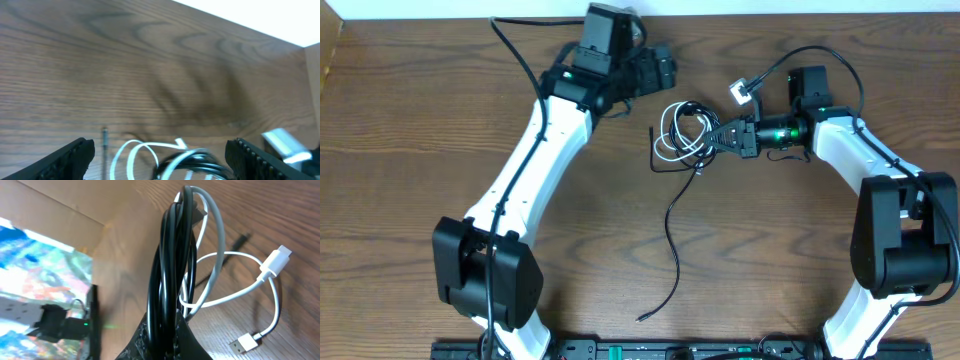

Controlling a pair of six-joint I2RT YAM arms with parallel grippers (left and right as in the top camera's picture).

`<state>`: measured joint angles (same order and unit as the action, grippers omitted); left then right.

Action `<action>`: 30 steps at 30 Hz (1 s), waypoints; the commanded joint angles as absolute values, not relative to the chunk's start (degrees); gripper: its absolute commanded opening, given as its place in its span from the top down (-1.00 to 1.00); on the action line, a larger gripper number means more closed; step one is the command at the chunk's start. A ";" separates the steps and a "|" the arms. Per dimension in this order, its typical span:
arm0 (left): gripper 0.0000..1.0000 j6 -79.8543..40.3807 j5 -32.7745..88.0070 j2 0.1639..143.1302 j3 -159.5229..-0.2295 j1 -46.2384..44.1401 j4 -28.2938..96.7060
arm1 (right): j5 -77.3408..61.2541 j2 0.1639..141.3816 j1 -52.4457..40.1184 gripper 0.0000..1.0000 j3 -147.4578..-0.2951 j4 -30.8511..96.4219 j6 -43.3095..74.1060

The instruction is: Untangle cables

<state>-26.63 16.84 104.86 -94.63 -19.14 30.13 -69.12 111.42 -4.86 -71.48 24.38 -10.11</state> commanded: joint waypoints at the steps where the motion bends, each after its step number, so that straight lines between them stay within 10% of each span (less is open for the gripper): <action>1: -0.77 -18.70 23.42 104.71 -94.83 -15.70 31.99 | -79.77 109.06 -2.31 0.98 -71.46 24.27 -12.67; 13: -0.63 -7.09 49.78 114.17 -94.83 -13.45 32.91 | -84.86 108.97 0.34 0.98 -71.46 24.03 -14.22; 30: -0.12 -9.47 46.83 122.85 -94.83 -18.63 26.85 | -84.01 108.97 -0.58 0.98 -71.46 24.21 -13.74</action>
